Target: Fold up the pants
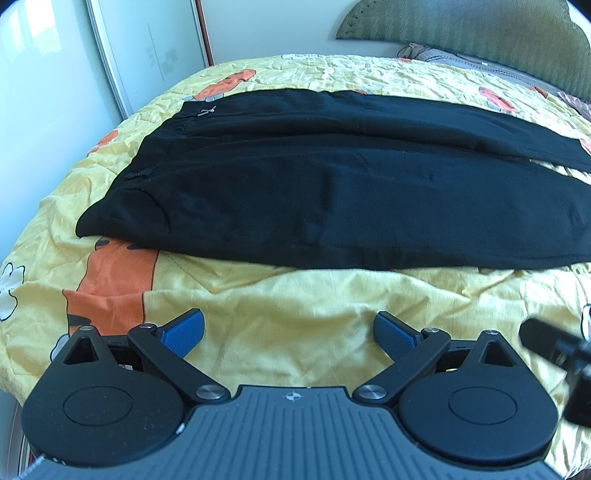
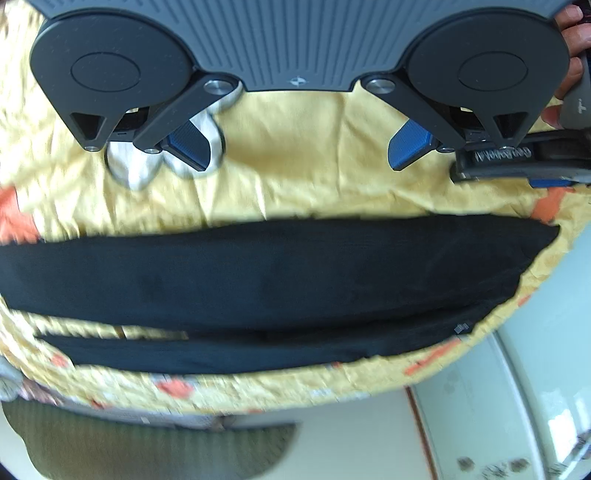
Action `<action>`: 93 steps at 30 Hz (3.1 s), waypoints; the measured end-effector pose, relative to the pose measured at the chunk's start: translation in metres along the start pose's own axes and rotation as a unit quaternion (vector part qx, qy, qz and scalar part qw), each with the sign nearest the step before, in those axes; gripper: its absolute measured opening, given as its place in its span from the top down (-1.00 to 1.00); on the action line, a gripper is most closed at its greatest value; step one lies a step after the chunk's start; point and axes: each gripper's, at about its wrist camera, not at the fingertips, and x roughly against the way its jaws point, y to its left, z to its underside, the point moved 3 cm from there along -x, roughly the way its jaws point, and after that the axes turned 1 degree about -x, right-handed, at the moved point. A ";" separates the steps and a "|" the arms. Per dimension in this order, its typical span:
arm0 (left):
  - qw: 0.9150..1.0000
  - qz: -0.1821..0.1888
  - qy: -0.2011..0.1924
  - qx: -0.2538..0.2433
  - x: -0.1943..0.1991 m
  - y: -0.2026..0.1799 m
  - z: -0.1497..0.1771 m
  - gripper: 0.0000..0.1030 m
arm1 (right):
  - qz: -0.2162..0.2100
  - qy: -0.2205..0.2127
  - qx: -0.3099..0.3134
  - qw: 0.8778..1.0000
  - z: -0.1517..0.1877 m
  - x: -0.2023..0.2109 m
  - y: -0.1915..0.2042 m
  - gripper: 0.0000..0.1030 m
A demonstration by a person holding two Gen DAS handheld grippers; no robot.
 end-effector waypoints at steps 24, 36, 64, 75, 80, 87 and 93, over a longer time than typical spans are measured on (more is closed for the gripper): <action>0.992 -0.079 -0.030 0.093 -0.063 0.110 -0.114 -0.87 | -0.241 0.005 0.248 0.938 -0.247 -0.267 0.095 -0.95; 0.994 -0.049 0.005 0.097 -0.116 0.112 -0.161 -0.87 | -0.317 0.074 0.257 0.910 -0.271 -0.349 0.142 0.56; 0.912 0.121 0.013 0.392 -0.149 0.184 -0.200 0.88 | -0.125 -0.173 0.537 0.816 -0.140 -0.204 0.148 0.08; 0.922 0.152 0.004 0.356 -0.105 0.190 -0.158 0.88 | 0.018 -0.126 0.451 0.883 -0.164 -0.184 0.041 0.84; 0.944 0.123 0.002 0.308 -0.080 0.199 -0.117 0.88 | -0.018 -0.139 0.485 0.863 -0.113 -0.114 0.059 0.85; 0.950 0.092 0.027 0.297 -0.077 0.208 -0.070 0.88 | -0.071 -0.104 0.492 0.861 -0.050 -0.085 0.087 0.85; 0.967 0.055 0.003 0.249 -0.065 0.198 -0.072 0.88 | -0.084 -0.085 0.461 0.879 -0.049 -0.089 0.085 0.85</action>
